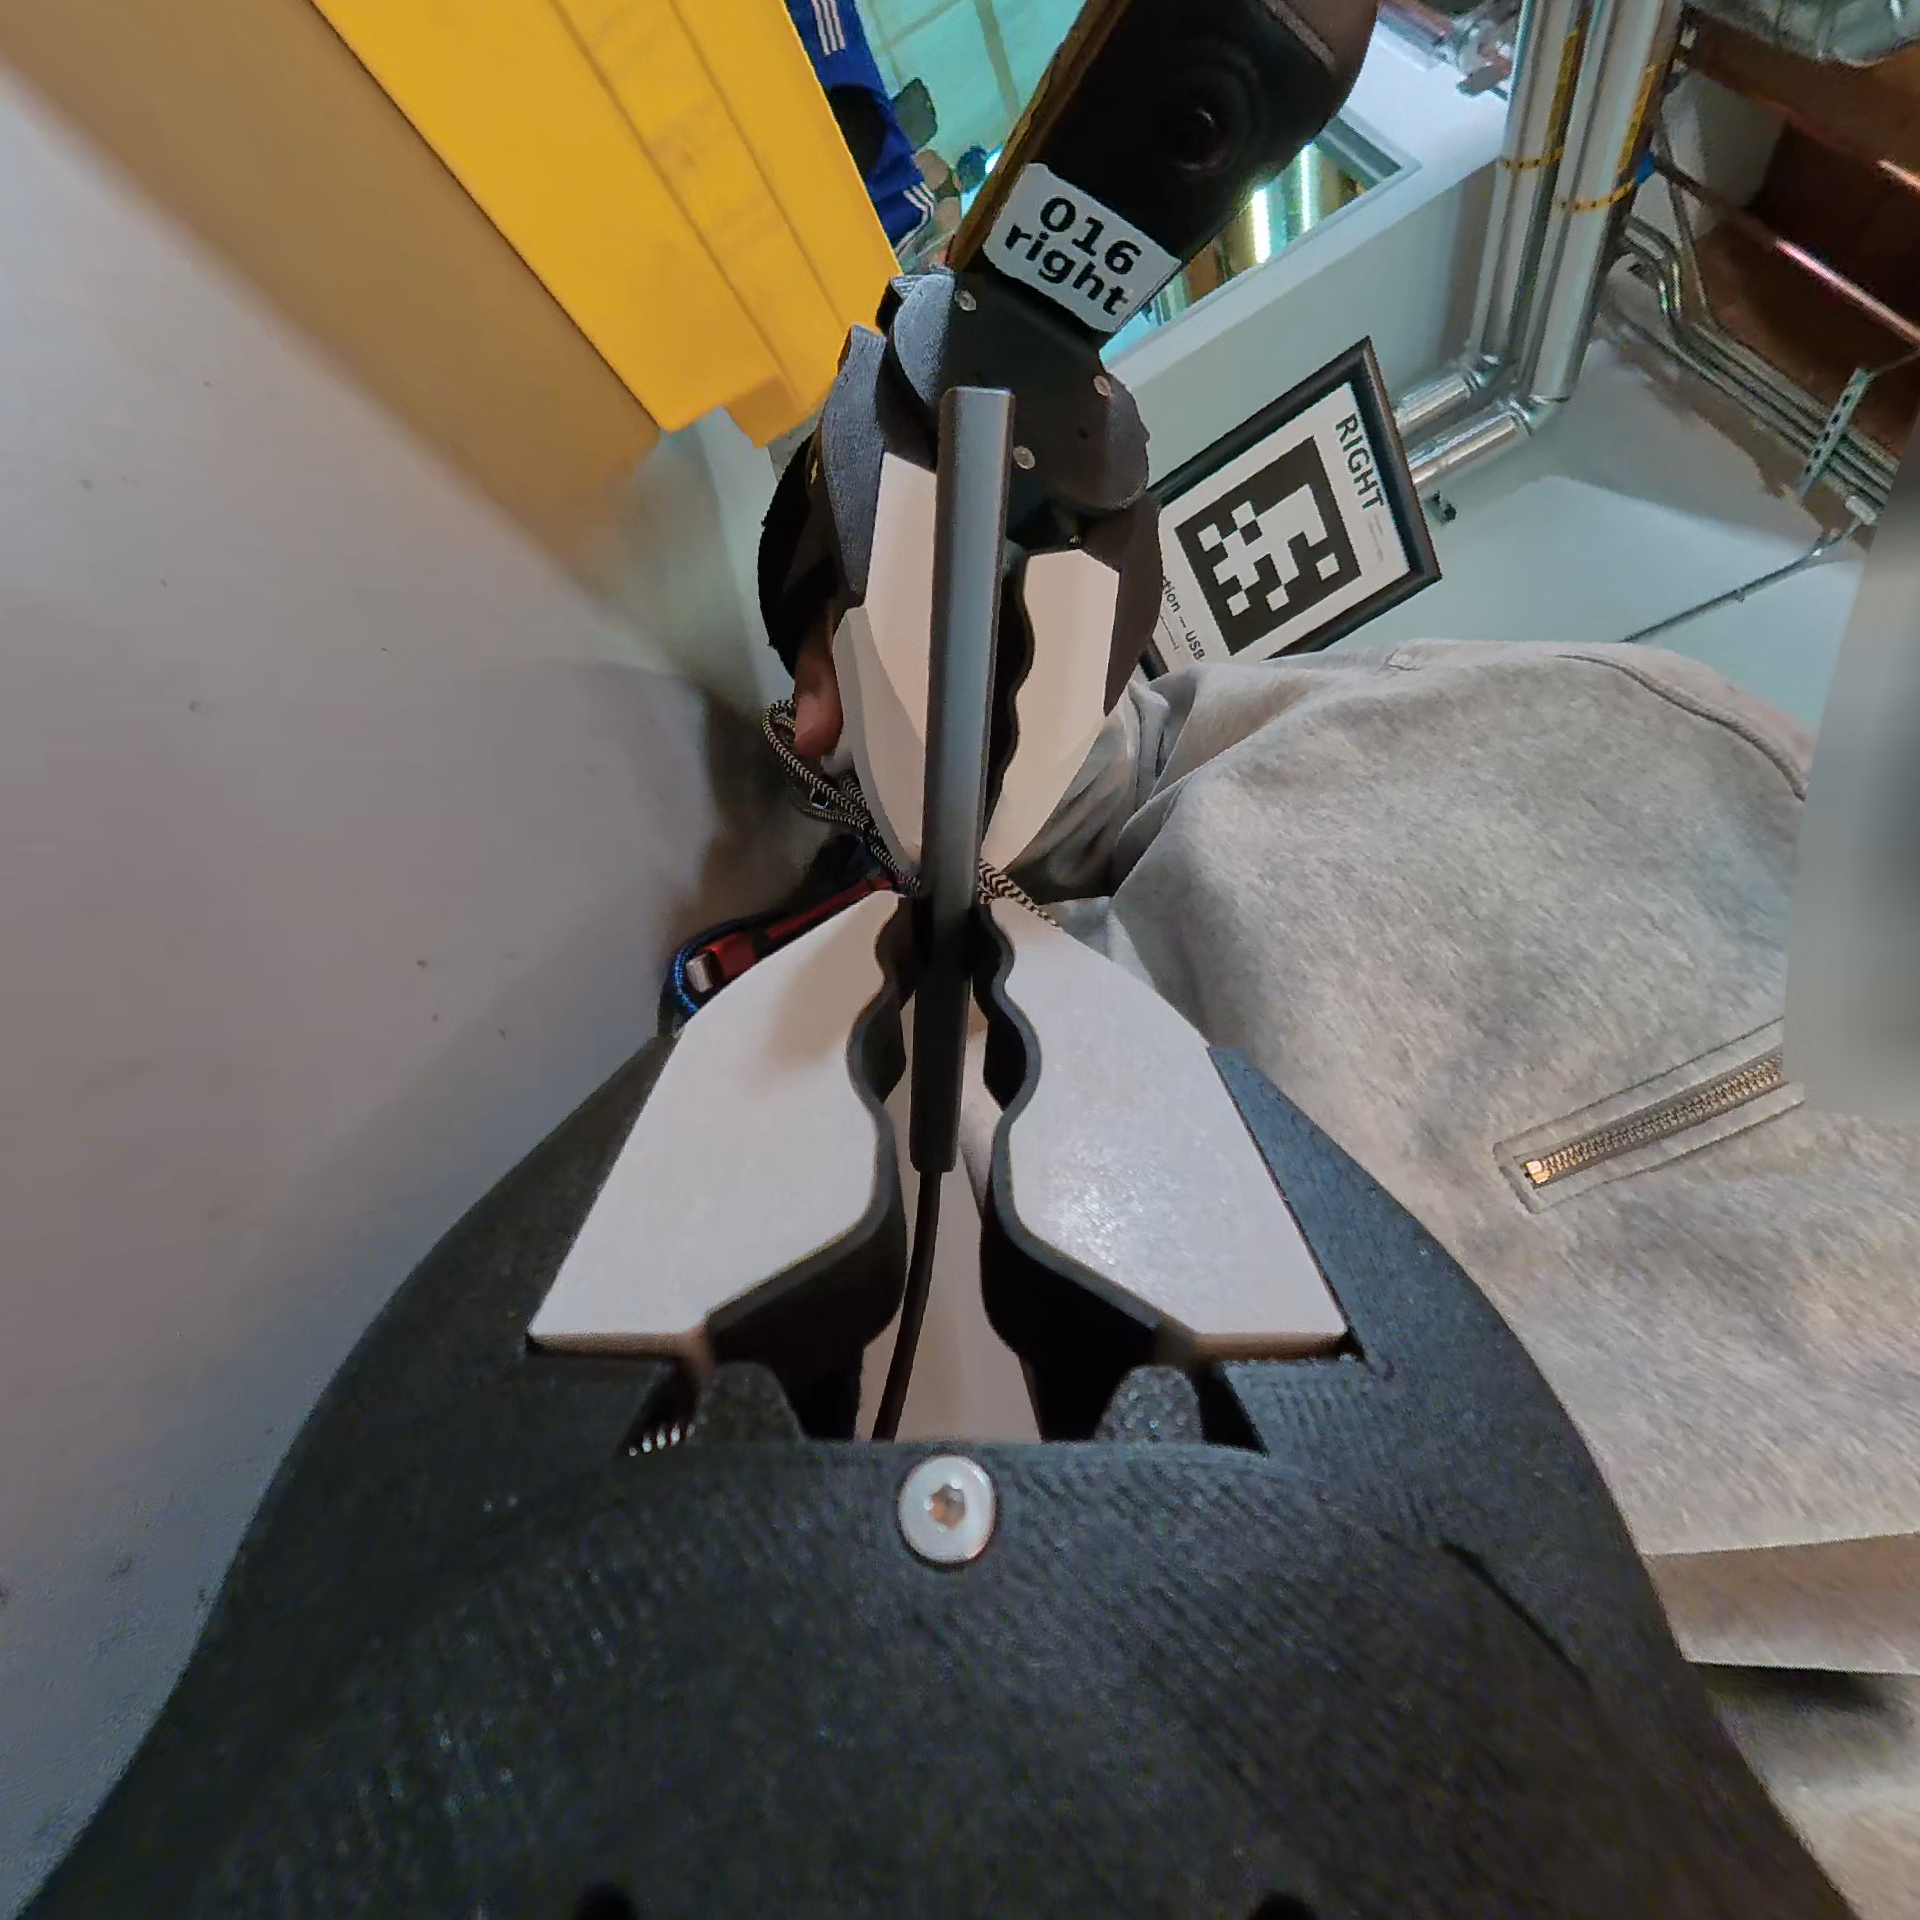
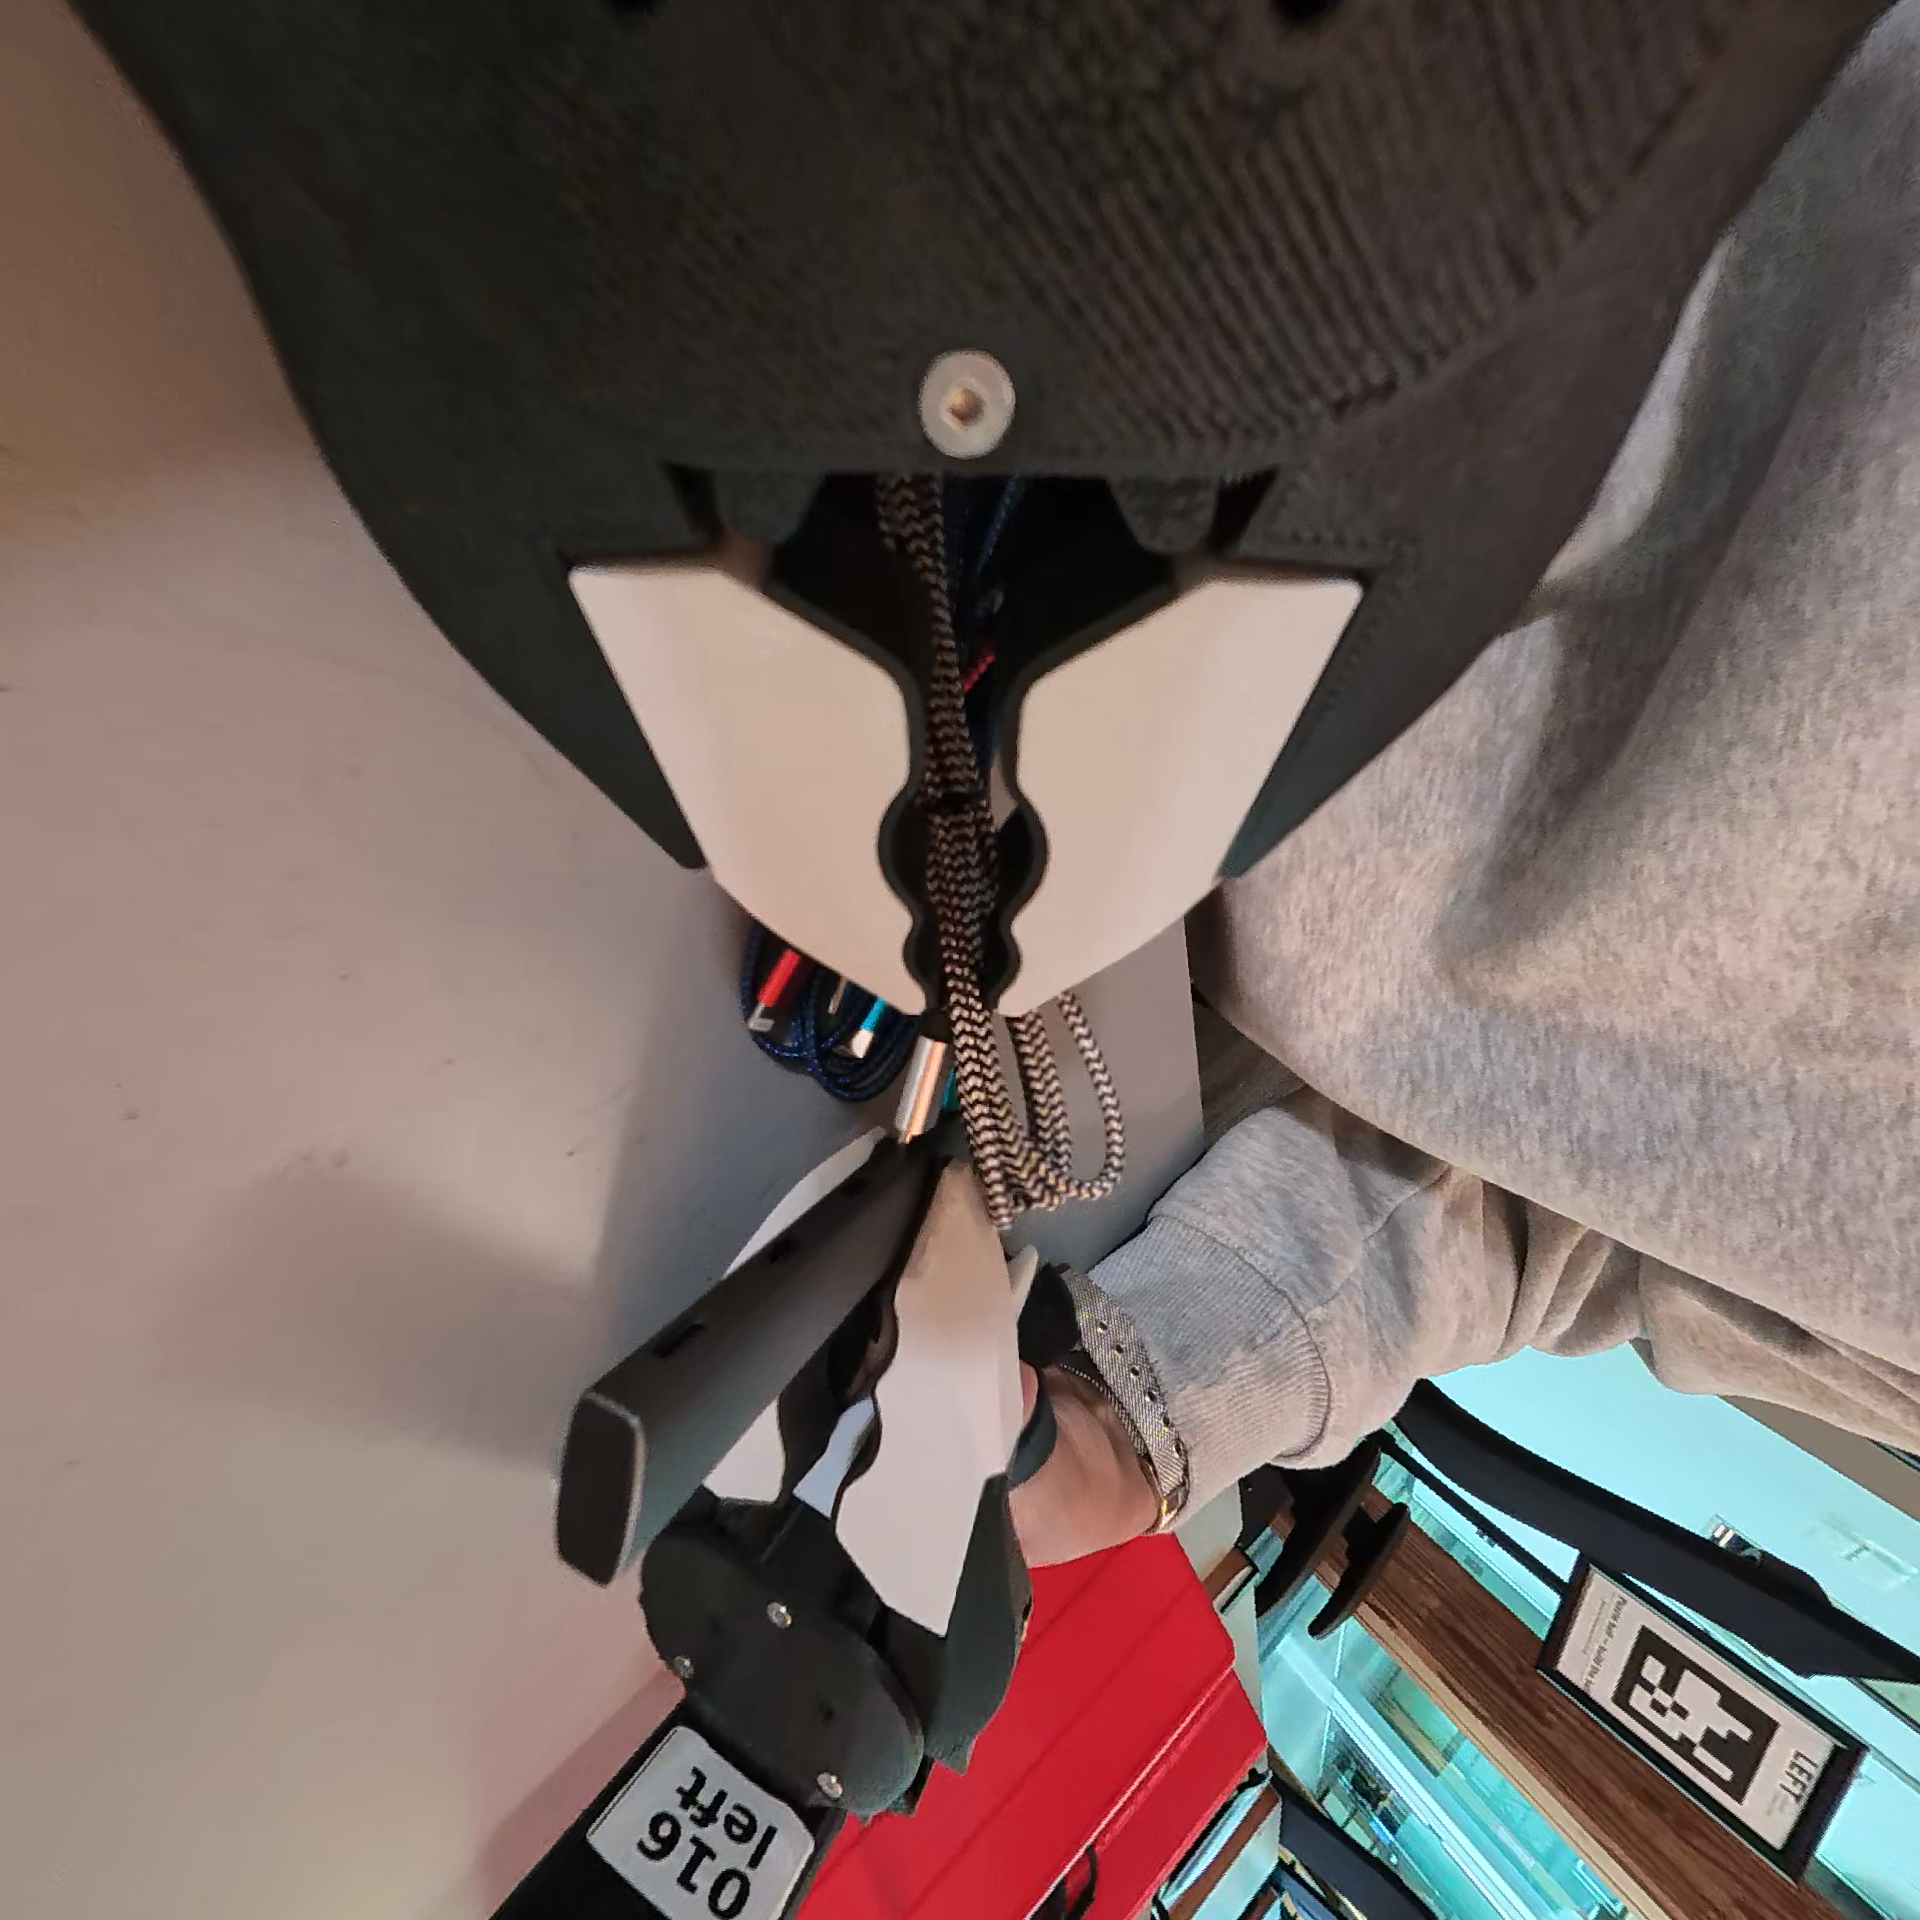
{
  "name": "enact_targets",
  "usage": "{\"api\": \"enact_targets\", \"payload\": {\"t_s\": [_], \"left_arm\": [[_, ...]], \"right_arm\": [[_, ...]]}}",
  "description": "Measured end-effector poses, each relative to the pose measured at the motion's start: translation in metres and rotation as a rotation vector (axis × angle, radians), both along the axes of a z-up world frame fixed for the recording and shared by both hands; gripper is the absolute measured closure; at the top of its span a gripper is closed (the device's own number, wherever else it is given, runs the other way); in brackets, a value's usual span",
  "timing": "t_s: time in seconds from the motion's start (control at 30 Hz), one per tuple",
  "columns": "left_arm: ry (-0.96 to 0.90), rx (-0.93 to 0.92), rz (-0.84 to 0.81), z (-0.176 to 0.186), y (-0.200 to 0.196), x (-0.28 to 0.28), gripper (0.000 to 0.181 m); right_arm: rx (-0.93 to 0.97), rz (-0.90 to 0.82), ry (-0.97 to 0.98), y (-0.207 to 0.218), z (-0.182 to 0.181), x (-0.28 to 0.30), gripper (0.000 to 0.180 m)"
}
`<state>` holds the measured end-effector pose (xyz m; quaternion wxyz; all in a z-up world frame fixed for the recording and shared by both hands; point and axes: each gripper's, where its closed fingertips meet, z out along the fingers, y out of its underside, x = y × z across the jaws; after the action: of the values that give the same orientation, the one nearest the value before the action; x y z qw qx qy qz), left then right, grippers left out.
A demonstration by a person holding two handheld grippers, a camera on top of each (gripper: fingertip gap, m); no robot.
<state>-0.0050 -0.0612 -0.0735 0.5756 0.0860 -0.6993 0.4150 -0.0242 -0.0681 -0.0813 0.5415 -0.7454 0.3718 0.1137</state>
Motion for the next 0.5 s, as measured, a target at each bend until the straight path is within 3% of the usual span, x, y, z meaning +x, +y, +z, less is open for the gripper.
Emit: {"api": "enact_targets", "payload": {"t_s": [0.5], "left_arm": [[-0.013, 0.003, -0.082, -0.0002, 0.0054, -0.0085, 0.169]], "right_arm": [[0.018, 0.043, 0.003, 0.0036, -0.0006, -0.0043, 0.174]]}}
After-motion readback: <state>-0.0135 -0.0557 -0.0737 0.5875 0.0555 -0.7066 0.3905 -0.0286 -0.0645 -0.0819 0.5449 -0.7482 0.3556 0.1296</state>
